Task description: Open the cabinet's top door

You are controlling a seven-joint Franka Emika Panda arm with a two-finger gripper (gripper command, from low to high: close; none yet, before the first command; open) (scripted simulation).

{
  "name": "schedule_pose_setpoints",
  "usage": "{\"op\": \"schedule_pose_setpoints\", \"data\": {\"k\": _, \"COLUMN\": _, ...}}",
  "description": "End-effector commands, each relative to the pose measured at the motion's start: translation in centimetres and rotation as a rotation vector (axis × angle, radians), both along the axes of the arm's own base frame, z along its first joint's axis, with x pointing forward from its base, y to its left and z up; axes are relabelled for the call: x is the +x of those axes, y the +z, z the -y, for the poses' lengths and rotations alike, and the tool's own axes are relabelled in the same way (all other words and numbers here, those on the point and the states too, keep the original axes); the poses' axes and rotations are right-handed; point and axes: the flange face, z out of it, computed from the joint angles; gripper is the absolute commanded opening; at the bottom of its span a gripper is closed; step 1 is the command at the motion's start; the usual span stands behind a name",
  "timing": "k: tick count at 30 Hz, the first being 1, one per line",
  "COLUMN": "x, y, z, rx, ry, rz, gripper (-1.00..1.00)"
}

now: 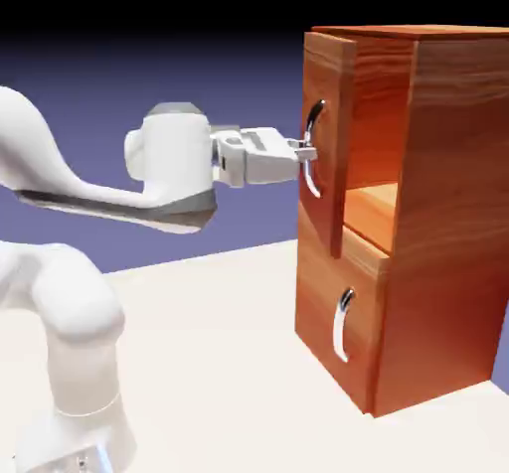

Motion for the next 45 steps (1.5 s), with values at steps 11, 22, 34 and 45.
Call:
{"op": "schedule_pose_setpoints", "data": {"k": 11, "x": -3.1, "y": 0.0, "z": -4.5, "rx": 0.001, "ry": -0.197, "rz": 0.0, "gripper": -1.0}}
{"op": "schedule_pose_setpoints", "data": {"k": 22, "x": -5.7, "y": 0.0, "z": -10.9, "rx": 0.001, "ry": -0.445, "rz": 0.0, "gripper": -1.0}}
{"op": "schedule_pose_setpoints", "data": {"k": 34, "x": -6.5, "y": 0.0, "z": -20.7, "rx": 0.001, "ry": -0.8, "rz": 0.0, "gripper": -1.0}}
{"op": "schedule_pose_setpoints", "data": {"k": 45, "x": -4.3, "y": 0.0, "z": -29.2, "rx": 0.001, "ry": -1.117, "rz": 0.0, "gripper": -1.0}}
